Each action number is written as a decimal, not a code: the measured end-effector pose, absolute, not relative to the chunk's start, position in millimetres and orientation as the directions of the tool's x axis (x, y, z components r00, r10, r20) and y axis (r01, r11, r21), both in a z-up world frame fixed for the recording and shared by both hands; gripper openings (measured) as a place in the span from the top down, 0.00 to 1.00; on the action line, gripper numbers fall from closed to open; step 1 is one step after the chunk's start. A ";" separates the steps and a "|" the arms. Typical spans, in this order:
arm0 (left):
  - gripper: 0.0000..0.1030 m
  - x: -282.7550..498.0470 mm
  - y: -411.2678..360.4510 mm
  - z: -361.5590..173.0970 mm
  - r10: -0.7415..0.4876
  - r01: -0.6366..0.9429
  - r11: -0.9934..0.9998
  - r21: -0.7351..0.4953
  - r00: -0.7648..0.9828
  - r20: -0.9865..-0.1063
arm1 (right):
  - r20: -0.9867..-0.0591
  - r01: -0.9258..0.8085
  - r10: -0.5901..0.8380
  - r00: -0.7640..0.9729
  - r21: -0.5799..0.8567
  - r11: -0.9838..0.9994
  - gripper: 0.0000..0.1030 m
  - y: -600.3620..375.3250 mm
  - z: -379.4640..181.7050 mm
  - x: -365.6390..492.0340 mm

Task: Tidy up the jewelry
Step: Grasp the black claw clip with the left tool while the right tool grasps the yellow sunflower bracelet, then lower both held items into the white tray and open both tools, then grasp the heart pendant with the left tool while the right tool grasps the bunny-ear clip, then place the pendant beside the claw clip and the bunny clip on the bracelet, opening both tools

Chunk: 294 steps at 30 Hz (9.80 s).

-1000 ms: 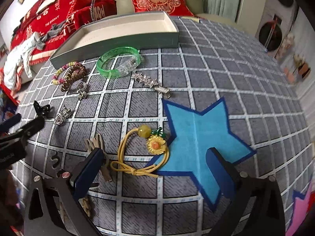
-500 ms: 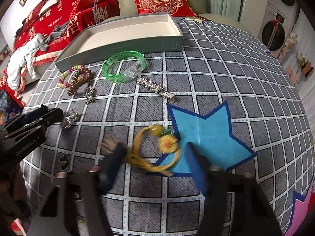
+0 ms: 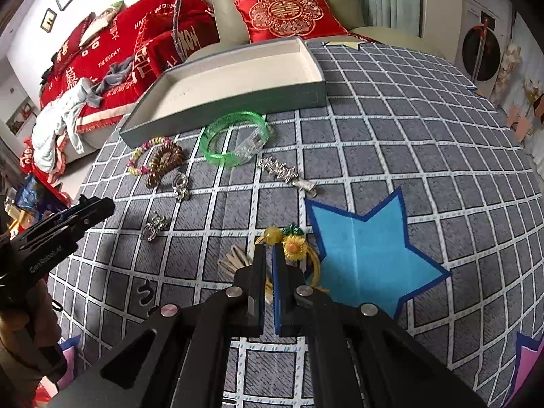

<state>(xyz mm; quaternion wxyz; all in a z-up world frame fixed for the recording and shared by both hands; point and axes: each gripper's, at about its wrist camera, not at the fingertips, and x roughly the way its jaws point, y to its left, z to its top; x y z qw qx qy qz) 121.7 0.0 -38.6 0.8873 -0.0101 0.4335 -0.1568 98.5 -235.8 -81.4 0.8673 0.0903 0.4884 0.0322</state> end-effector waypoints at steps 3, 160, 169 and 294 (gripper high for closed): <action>0.54 120.6 1.5 -34.8 -0.289 0.272 0.950 -0.153 0.583 -0.759 | -0.836 0.042 0.144 0.529 0.195 0.980 0.96 -240.3 -78.4 98.8; 0.12 113.0 -53.6 -69.5 -0.217 0.377 0.926 -0.016 0.499 -0.839 | -0.878 -0.106 0.100 0.468 0.057 0.993 0.44 -211.8 -97.9 84.7; 0.43 108.2 -68.5 -64.4 -0.256 0.439 0.898 -0.017 0.491 -0.833 | -0.884 -0.156 0.083 0.460 0.012 0.988 0.63 -202.1 -97.1 86.7; 0.00 304.9 -60.3 -30.4 -0.147 0.244 0.970 0.023 0.653 -0.743 | -0.772 0.035 0.251 0.584 0.333 0.942 0.40 -259.9 -47.9 307.5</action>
